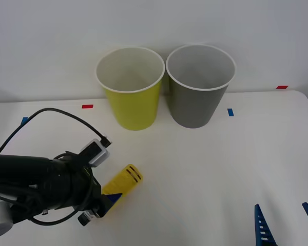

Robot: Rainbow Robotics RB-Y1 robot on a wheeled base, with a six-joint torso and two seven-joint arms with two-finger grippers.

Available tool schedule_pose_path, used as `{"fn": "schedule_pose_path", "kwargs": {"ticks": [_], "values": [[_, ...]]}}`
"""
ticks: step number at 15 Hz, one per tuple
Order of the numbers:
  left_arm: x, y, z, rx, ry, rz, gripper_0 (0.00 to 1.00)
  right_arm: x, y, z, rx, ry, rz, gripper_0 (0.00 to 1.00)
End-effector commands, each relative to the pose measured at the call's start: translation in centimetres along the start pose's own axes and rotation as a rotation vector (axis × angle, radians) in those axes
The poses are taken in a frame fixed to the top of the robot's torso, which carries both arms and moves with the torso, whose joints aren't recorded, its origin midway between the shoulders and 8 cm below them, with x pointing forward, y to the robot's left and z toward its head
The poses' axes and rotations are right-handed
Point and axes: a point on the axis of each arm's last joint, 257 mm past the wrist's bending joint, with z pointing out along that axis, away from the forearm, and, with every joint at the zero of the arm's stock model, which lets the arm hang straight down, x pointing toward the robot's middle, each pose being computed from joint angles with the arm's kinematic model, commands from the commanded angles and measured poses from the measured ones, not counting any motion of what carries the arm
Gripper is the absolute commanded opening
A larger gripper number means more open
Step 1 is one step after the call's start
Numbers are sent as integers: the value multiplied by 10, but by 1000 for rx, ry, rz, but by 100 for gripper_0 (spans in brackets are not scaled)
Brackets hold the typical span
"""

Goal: Put cans in the gray bin and PET bottles in the light green bin.

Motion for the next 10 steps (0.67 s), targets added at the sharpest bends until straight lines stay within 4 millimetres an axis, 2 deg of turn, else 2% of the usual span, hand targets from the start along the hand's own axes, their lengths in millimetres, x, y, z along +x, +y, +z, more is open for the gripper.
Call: {"fn": "schedule_pose_path", "kwargs": {"ticks": [1,3,10], "values": [[-1,1,4,-4,5,-6,100,0,0,0,0,0,0,100],[0,5,6,-33,32,7,100,0,0,0,0,0,0,100],[-3,-5,13,-43,81,25,100,0,0,0,0,0,0,100]]}}
